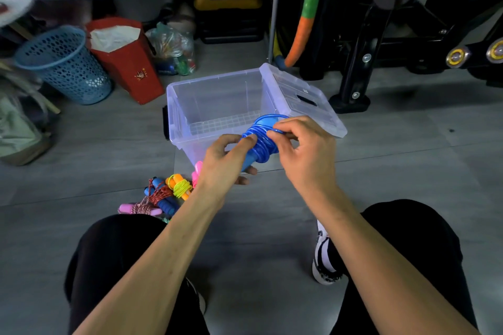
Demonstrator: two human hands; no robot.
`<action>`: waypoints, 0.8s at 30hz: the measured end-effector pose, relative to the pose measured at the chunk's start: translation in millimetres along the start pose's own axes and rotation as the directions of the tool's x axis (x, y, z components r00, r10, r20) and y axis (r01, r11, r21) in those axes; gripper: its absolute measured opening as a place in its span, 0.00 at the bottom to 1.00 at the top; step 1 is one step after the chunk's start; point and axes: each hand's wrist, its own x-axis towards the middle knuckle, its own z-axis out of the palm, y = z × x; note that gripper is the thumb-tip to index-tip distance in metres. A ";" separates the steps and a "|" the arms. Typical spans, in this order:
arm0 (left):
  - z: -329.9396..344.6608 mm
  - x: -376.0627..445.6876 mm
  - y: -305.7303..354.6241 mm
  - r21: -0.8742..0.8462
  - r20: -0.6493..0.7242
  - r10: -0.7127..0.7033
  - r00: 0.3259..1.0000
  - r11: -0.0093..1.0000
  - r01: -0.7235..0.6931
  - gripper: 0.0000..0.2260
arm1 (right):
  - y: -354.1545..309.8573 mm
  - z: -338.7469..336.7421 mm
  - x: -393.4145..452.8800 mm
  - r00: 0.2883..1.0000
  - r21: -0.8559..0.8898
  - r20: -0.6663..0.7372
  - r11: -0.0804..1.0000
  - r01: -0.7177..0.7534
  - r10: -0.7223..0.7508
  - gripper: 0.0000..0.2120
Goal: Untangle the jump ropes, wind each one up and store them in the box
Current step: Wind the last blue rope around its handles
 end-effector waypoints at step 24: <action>-8.4 5.1 -36.0 0.162 0.032 0.221 0.975 0.961 -0.223 0.13 | -4.2 -3.0 -1.7 0.841 0.044 0.377 0.899 -0.436 0.389 0.03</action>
